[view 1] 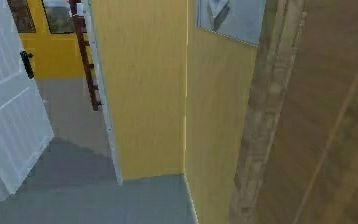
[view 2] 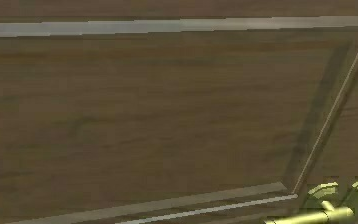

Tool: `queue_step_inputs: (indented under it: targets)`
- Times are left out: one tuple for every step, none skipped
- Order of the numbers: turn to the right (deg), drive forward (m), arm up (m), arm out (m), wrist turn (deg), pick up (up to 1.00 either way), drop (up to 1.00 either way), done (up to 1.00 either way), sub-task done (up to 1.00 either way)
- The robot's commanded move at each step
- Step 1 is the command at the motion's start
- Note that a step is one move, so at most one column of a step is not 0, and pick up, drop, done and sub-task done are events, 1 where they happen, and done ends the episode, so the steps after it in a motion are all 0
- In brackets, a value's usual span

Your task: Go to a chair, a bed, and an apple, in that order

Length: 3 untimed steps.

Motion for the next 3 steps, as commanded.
queue_step_inputs:
  targets:
    - [-12.0,0.00,0.00,0.00,0.0,0.00,0.00,0.00,0.00]
    - [0.0,0.20,0.00,0.00,0.0,0.00,0.00,0.00,0.00]
    - [-27.0,0.00,0.00,0.00,0.0,0.00,0.00,0.00,0.00]
